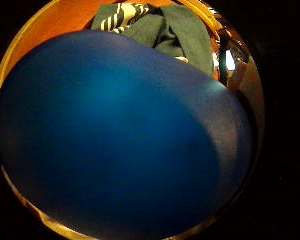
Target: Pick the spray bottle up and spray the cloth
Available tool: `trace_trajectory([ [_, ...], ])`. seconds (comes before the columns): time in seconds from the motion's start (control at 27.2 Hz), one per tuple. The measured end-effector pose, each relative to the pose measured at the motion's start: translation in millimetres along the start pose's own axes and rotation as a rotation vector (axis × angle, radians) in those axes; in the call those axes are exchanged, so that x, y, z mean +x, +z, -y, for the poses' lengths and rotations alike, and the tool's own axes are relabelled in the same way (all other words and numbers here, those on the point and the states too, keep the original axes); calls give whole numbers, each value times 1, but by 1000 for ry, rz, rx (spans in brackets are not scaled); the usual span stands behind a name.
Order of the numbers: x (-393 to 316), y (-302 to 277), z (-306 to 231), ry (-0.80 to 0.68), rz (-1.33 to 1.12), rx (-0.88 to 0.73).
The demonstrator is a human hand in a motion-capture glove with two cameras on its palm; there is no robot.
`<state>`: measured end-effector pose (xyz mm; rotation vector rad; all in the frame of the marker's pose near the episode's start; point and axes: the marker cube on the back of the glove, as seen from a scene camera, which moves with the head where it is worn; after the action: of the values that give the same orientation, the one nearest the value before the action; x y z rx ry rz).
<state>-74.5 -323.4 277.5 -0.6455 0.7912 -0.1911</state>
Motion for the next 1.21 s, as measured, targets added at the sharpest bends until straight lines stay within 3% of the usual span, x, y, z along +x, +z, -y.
trace_trajectory([
  [0.18,20,9,5,214,-114,7],
  [0.59,75,-41,-49,263,156,214],
  [0.88,121,-68,-110,308,569,428],
  [1.21,108,-66,-178,335,1234,695],
])
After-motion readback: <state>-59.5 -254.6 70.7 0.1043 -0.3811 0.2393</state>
